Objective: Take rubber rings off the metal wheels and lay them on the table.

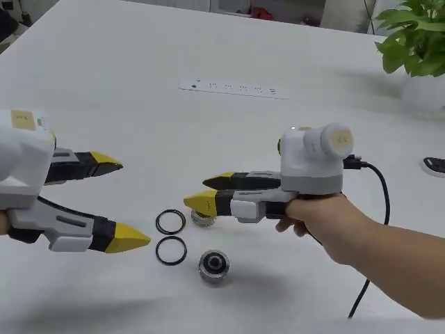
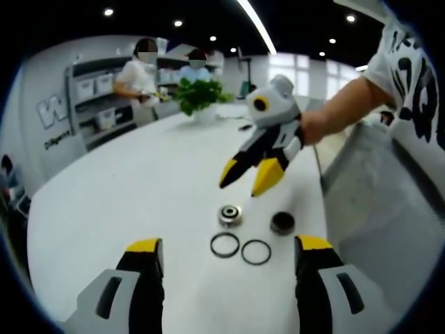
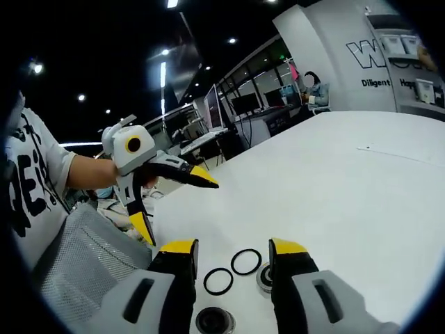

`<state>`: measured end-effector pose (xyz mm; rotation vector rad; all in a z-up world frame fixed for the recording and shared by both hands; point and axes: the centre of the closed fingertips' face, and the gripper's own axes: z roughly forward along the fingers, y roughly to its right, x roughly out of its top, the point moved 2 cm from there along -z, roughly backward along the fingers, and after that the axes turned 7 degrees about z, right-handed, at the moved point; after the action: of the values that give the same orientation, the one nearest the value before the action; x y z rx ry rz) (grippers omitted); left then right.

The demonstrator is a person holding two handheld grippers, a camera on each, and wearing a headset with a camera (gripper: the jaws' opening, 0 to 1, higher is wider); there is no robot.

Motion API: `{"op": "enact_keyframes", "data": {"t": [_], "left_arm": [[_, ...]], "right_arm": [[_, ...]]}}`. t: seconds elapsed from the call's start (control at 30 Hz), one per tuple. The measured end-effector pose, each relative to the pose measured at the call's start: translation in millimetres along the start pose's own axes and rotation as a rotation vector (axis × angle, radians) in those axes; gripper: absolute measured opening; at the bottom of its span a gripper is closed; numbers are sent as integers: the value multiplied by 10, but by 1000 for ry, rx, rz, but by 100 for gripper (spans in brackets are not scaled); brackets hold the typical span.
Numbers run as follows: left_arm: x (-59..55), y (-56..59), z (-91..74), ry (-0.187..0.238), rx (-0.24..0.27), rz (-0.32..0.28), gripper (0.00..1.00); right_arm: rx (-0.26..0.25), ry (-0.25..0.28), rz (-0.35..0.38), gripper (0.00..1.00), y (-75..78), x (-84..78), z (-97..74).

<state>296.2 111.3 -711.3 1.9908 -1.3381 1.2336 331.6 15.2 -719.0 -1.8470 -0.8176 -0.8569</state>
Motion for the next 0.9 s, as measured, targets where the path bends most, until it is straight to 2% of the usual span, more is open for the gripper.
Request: {"op": "enact_keyframes", "data": {"t": [0.57, 0.9], "left_arm": [[118, 5, -63, 20, 7, 14, 79], [146, 27, -72, 26, 8, 22, 80]], "right_arm": [[-28, 33, -99, 50, -11, 114, -347], [-55, 54, -131, 60, -31, 94, -594]]}}
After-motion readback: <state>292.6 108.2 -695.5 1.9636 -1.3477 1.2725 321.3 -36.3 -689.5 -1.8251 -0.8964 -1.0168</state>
